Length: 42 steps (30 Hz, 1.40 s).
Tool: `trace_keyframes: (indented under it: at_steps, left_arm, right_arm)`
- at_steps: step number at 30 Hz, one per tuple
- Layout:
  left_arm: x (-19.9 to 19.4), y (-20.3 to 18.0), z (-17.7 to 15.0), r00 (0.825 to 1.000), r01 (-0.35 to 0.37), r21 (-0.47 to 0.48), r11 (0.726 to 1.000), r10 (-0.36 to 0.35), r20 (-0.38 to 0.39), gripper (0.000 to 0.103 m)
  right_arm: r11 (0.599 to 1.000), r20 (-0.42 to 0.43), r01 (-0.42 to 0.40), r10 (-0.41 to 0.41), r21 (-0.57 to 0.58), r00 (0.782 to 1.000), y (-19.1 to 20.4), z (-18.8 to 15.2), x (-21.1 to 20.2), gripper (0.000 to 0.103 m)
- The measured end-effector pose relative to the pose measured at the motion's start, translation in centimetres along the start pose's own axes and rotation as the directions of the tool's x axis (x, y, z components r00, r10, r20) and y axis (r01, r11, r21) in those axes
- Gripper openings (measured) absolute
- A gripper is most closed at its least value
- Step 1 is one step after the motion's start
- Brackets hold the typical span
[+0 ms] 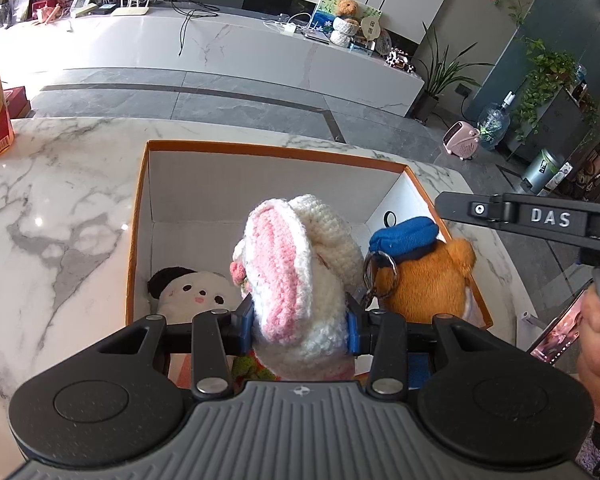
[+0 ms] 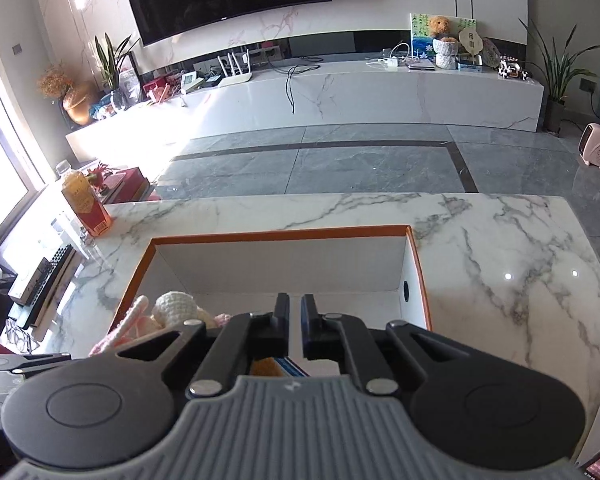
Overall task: Organize objects
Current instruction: 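Lower the bunny and bear into the box beside the dog plush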
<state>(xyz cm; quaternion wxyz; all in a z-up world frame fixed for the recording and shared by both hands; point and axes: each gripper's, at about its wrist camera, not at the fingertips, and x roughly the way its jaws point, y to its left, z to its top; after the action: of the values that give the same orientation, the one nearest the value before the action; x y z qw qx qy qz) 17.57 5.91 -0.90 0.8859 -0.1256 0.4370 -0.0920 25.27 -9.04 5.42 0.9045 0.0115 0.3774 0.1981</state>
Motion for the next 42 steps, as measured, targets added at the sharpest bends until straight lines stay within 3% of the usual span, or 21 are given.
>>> trace_keyframes:
  at_steps: [2, 3, 5, 10, 16, 20, 23, 31, 34, 39, 42]
  left_arm:
    - [0.1, 0.1, -0.3, 1.0, 0.004, -0.006, 1.0, -0.004, -0.005, 0.048]
    - [0.1, 0.1, -0.4, 1.0, 0.006, -0.009, 1.0, -0.006, -0.007, 0.048]
    - [0.1, 0.1, -0.4, 1.0, 0.012, -0.007, 1.0, -0.012, -0.006, 0.048]
    - [0.3, -0.2, -0.3, 1.0, 0.003, 0.004, 1.0, -0.003, -0.011, 0.048]
    - [0.7, 0.2, 0.0, 0.999, -0.036, 0.011, 0.999, 0.036, -0.016, 0.048]
    - [0.9, 0.5, 0.2, 0.999, -0.038, 0.01, 0.999, 0.038, -0.014, 0.048]
    - [1.0, 0.4, 0.5, 1.0, -0.023, 0.014, 1.0, 0.023, -0.016, 0.048]
    - [3.0, -0.5, 0.7, 0.998, 0.001, 0.049, 0.999, 0.002, -0.068, 0.048]
    - [3.9, -0.7, 0.5, 0.996, -0.017, 0.064, 0.998, 0.023, -0.091, 0.048]
    - [5.1, -1.1, 0.1, 0.994, -0.029, 0.086, 0.996, 0.038, -0.107, 0.048]
    - [5.8, -1.4, -0.1, 0.991, -0.045, 0.115, 0.992, 0.059, -0.12, 0.048]
  right_arm:
    - [1.0, 0.02, 0.007, -0.007, 0.012, 1.0, -0.2, -0.4, -0.9, 0.015]
    - [1.0, 0.023, 0.009, -0.01, 0.021, 1.0, -0.3, -0.5, -1.2, 0.026]
    - [0.999, 0.03, 0.008, -0.01, 0.045, 1.0, -0.7, -0.8, -2.0, 0.033]
    - [0.997, -0.032, -0.041, 0.043, 0.065, 0.999, -0.7, -1.4, -1.2, 0.033]
    - [0.998, -0.108, -0.027, 0.034, 0.063, 0.994, -1.1, -2.1, 0.9, 0.034]
    - [0.997, -0.163, -0.002, 0.014, 0.071, 0.987, -2.2, -1.9, 2.3, 0.044]
    - [0.999, -0.194, 0.023, -0.017, 0.028, 0.981, -2.7, -1.8, 3.4, 0.045]
    - [0.976, -0.345, -0.023, -0.054, -0.215, 0.937, -1.4, -2.2, 6.3, 0.052]
    - [0.95, -0.4, -0.053, -0.079, -0.307, 0.913, -0.7, -3.0, 7.5, 0.061]
    - [0.954, -0.461, -0.053, -0.094, -0.295, 0.883, -1.2, -3.9, 10.0, 0.063]
    - [0.943, -0.446, -0.023, -0.135, -0.331, 0.885, -0.6, -4.4, 10.9, 0.073]
